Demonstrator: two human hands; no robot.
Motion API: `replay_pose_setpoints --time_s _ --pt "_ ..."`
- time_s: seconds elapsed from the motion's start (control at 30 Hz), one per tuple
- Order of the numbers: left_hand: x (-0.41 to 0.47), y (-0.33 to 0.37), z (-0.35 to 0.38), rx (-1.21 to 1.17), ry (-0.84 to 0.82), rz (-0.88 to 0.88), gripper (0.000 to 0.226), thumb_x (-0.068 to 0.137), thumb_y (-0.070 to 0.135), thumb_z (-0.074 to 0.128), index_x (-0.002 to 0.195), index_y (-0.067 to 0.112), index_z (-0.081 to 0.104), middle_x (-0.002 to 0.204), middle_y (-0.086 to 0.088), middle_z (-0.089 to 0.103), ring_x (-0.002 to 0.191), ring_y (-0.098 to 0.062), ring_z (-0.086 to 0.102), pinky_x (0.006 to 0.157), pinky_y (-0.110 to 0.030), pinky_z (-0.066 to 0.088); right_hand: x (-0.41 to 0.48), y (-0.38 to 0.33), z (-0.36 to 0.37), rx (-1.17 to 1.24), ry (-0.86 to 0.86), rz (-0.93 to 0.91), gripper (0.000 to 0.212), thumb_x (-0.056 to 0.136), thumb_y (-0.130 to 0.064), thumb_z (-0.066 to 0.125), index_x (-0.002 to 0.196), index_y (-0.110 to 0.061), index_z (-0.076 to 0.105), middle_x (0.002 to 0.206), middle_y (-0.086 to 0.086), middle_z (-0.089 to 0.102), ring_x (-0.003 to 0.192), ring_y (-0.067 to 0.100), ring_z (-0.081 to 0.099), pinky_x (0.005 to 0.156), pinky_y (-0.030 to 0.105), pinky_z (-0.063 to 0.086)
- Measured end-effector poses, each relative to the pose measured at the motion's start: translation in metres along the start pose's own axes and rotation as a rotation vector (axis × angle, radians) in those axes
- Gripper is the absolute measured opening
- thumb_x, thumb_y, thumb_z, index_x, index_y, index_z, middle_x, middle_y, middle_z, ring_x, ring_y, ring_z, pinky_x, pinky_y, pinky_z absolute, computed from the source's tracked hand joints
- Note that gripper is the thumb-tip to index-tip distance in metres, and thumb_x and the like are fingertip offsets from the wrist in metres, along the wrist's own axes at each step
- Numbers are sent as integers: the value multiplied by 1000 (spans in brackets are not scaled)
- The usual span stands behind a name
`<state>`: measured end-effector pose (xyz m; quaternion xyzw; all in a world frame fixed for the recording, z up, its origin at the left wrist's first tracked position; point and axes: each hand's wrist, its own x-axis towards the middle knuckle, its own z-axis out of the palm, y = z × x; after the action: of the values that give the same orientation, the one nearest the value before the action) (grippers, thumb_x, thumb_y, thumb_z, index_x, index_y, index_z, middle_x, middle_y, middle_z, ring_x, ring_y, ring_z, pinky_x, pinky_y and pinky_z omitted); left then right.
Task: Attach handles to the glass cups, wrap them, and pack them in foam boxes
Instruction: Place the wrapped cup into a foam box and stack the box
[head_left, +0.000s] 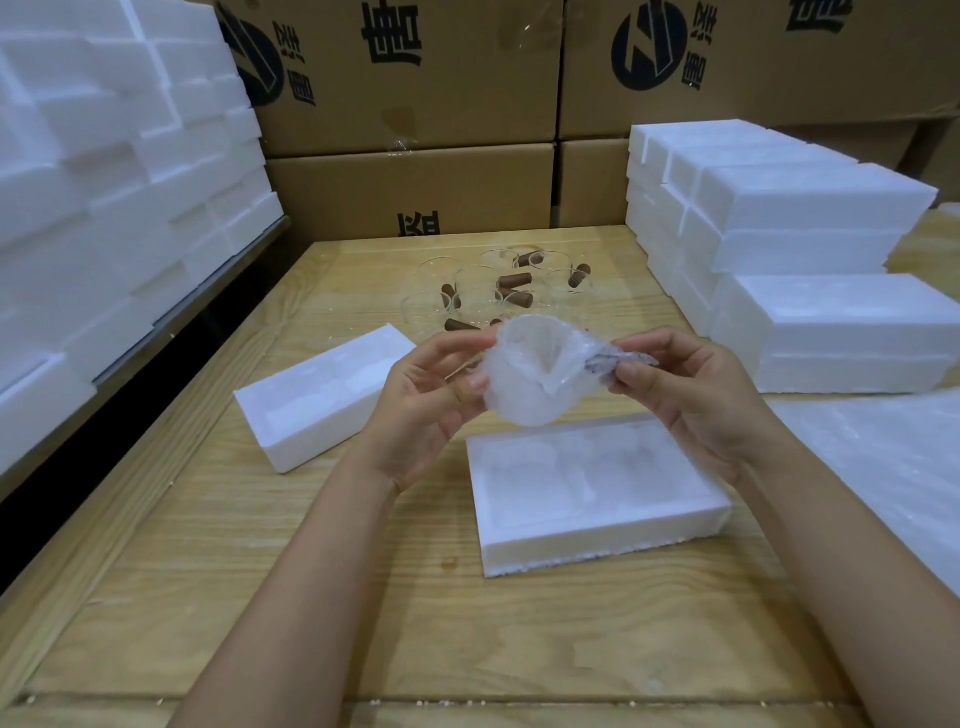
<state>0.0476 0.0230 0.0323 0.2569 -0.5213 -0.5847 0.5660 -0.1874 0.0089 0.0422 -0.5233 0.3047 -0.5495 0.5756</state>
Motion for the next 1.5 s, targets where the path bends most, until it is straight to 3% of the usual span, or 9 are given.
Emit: replay_pose_setpoints --time_s 0.17,0.53,0.63,0.73,0.8,0.9,0.97,1.17,1.5 --pt "-3 -3 -11 424 -119 -227 76 72 0 71 139 25 44 136 -11 54 120 -22 58 100 -36 49 2 0 -7 132 34 66 20 66 1 65 68 -15 76 79 6 73 78 15 71 69 19 55" --pt "3 -21 -13 748 70 -152 12 89 -4 61 98 -2 70 96 -10 74 93 -22 70 82 -36 55 4 -1 -10 97 43 148 14 65 0 66 67 -11 74 75 6 71 73 14 70 66 19 56" --pt "5 -22 -8 654 129 -118 22 93 -2 55 98 14 70 91 7 73 87 -6 68 81 -25 52 5 1 -10 47 32 155 12 64 -2 68 66 -11 75 75 6 71 74 14 70 66 20 56" --pt "9 -15 -8 433 231 -10 23 95 26 49 113 22 64 109 7 72 117 -12 59 105 -34 41 5 3 -10 -5 26 164 11 61 -2 70 67 -10 74 75 8 71 72 17 70 66 21 56" --pt "7 -11 -8 388 124 30 41 86 43 52 121 23 60 119 4 69 123 -13 55 104 -28 41 5 3 -9 -39 11 162 10 61 -3 71 67 -10 73 75 9 70 72 18 70 65 22 56" --pt "1 -11 -1 471 -8 34 52 70 39 69 119 26 62 110 19 68 100 -13 58 82 -21 49 5 2 -7 -76 -33 168 11 62 -3 70 65 -12 74 74 8 71 72 18 70 65 23 56" --pt "0 -11 2 469 5 41 50 64 36 75 112 26 67 103 20 69 89 -3 59 86 -22 48 3 1 -6 -115 -70 179 9 62 -3 70 66 -11 73 73 9 70 71 19 69 65 24 57" --pt "-3 -10 -6 449 -4 50 34 58 32 78 92 25 75 94 7 74 93 -3 64 77 -15 47 0 3 0 -284 -120 169 8 70 1 71 74 -4 66 70 5 67 67 20 67 66 27 57" --pt "-2 -14 -14 514 -68 -64 39 53 33 83 91 35 76 105 3 72 107 -16 63 96 -31 47 0 8 3 -622 -85 142 14 77 3 73 73 -8 64 66 1 68 67 19 68 72 34 59"
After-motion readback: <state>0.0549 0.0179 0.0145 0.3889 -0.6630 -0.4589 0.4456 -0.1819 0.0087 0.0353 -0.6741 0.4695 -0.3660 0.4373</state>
